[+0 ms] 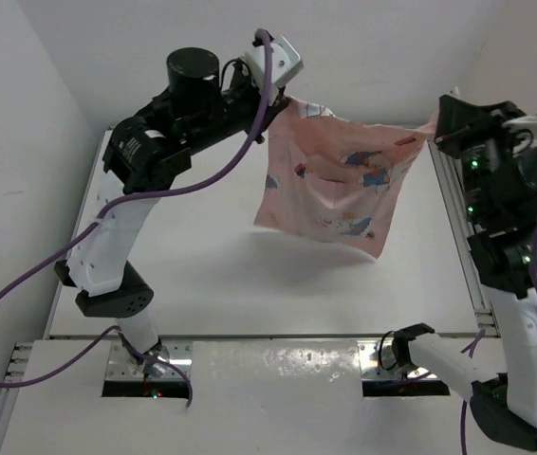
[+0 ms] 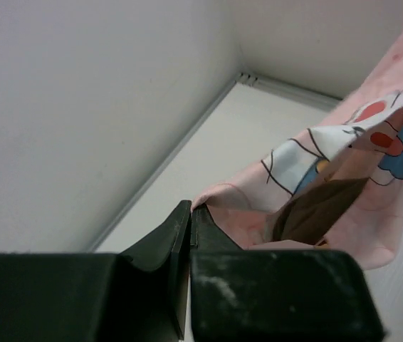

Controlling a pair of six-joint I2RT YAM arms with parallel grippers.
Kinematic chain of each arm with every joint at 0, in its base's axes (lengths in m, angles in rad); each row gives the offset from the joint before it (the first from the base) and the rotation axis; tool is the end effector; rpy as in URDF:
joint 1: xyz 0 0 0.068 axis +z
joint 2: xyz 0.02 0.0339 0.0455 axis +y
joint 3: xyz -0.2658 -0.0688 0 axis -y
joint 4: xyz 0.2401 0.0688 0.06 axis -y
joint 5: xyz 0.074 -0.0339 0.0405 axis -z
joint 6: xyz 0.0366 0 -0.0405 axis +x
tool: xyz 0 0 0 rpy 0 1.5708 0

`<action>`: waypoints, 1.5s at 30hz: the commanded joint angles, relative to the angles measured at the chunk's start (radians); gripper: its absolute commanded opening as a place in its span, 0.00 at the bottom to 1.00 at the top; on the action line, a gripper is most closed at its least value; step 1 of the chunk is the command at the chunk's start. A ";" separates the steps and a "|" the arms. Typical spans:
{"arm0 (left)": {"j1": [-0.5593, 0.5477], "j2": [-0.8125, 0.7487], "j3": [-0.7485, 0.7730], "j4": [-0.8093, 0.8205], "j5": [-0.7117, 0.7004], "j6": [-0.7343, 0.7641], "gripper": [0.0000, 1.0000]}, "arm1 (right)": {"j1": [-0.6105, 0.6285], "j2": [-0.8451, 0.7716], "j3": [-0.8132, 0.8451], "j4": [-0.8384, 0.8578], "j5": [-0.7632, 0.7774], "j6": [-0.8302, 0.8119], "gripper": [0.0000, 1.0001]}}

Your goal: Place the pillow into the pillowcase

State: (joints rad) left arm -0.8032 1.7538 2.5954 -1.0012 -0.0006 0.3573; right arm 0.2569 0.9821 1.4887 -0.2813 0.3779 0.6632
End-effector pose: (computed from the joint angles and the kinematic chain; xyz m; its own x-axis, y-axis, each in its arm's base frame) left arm 0.2033 -0.2107 0.5763 0.1481 0.3502 -0.9249 0.7123 0.6110 0.3454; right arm 0.1568 0.0272 0.5276 0.2390 0.6544 -0.7174 -0.0450 0.7455 0.6650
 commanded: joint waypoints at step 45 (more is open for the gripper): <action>0.536 0.069 -0.242 0.661 0.376 0.004 0.00 | -0.191 0.500 0.403 0.286 -0.329 0.054 0.00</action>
State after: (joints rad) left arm -0.2878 1.9965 2.4279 -0.3859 0.2665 0.2394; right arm 0.0845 1.7203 1.9682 -0.1810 0.0330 0.7834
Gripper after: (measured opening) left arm 0.006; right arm 0.002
